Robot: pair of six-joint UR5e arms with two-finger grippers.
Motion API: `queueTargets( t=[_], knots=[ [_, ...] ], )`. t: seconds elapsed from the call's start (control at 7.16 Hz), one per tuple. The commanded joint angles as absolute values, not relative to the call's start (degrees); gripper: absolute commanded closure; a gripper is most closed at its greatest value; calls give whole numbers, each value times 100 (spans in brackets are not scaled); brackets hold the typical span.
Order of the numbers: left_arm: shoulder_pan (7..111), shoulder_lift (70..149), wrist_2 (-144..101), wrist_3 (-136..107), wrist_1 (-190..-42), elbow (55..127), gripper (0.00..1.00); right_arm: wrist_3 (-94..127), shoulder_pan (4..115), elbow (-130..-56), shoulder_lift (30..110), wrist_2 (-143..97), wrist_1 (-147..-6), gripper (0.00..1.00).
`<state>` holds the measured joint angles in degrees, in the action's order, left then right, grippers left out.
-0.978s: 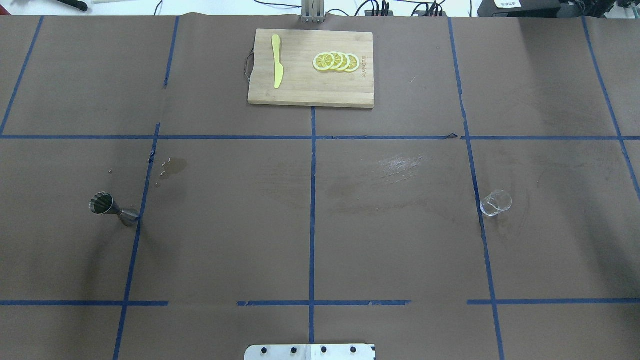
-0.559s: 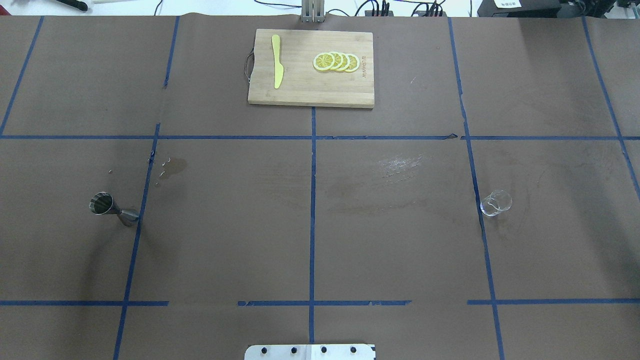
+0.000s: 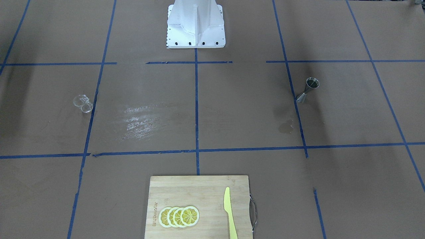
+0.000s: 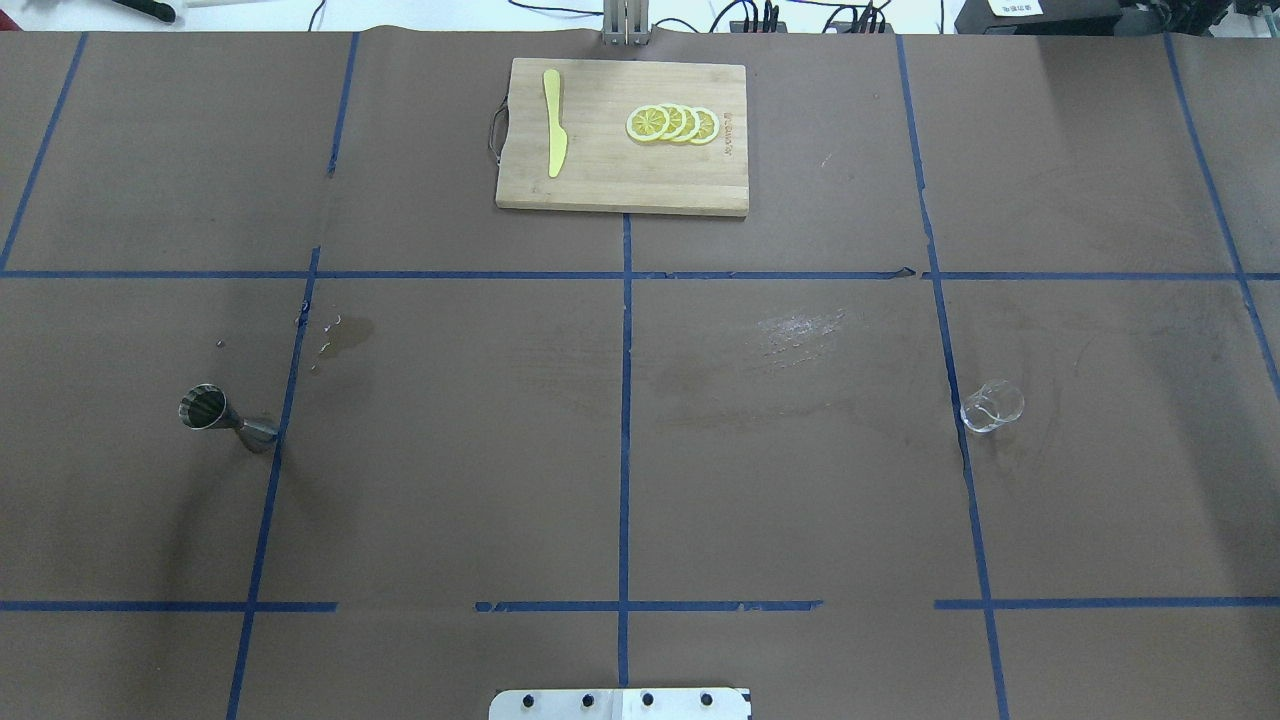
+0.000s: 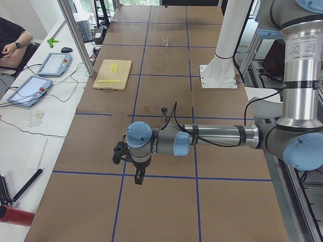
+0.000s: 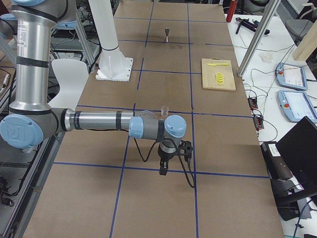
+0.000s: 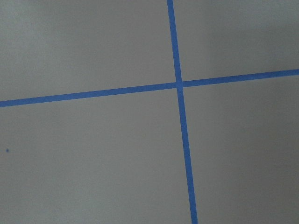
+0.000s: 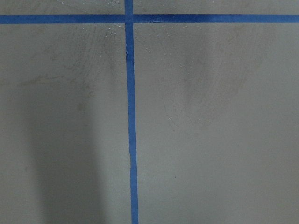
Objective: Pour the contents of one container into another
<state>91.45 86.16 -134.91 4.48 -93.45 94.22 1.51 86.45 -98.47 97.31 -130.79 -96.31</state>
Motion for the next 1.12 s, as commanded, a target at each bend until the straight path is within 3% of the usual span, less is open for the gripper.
queueTargets(
  t=[0.0, 0.98],
  knots=[
    [9141, 8613, -13491, 448, -9343, 9422, 0, 158, 8806, -9861, 9695, -13157, -9624, 0],
    [9114, 8622, -13709, 448, -9352, 9431, 0, 114, 8807, -9852, 9739, -13228, -9607, 0]
  ],
)
